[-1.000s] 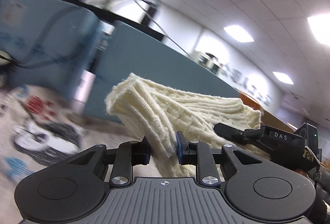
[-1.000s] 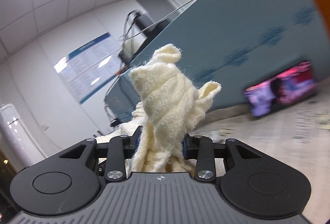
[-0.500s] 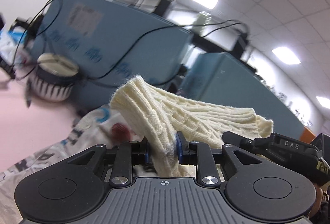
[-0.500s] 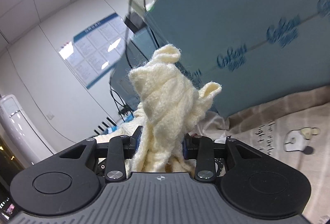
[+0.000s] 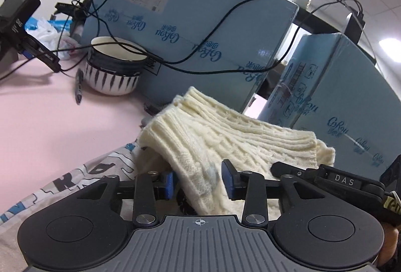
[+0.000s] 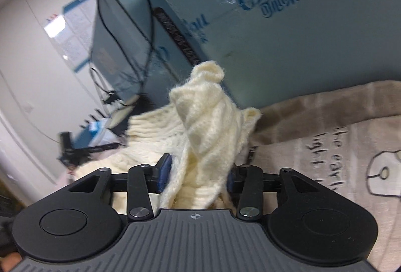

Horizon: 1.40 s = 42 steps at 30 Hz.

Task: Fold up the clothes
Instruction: 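Lift the folded sweater with both grippers and carry it toward the pink desk, then lower the sweater onto the bed edge and open both grippers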

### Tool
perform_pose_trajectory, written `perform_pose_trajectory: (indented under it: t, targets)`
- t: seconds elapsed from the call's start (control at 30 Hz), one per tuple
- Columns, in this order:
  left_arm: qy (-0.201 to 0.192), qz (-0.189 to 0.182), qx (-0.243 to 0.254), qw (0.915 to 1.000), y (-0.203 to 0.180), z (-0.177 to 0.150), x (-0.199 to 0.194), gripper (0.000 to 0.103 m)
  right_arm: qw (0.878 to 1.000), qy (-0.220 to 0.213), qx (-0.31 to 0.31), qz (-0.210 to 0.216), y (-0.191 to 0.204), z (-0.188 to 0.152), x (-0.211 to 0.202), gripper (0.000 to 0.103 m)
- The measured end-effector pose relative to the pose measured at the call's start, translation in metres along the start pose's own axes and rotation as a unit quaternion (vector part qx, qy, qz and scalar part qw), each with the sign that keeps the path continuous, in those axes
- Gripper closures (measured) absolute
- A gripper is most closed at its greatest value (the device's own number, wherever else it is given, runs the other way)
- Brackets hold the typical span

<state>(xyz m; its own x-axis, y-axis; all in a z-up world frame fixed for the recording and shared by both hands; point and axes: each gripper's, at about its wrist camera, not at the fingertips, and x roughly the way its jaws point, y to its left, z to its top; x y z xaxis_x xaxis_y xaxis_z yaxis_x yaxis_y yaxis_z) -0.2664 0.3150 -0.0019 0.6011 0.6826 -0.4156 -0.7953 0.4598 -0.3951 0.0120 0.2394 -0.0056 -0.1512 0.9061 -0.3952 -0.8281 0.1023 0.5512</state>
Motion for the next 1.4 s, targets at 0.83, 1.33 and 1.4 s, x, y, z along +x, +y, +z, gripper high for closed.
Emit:
perform_pose_trajectory:
  t: [0.83, 1.33, 1.4]
  targets:
    - [-0.05, 0.068, 0.035, 0.9958, -0.004, -0.005, -0.009, 0.024, 0.989, -0.035, -0.063, -0.127, 0.025, 0.003, -0.001, 0.023]
    - [-0.07, 0.064, 0.059, 0.9937, -0.014, -0.012, -0.015, 0.008, 0.987, -0.034, -0.066, -0.142, 0.032, -0.008, -0.022, 0.017]
    - [-0.071, 0.065, 0.059, 0.9936, -0.014, -0.012, -0.015, 0.007, 0.988, -0.032, -0.065, -0.137, 0.034, -0.01, -0.025, 0.016]
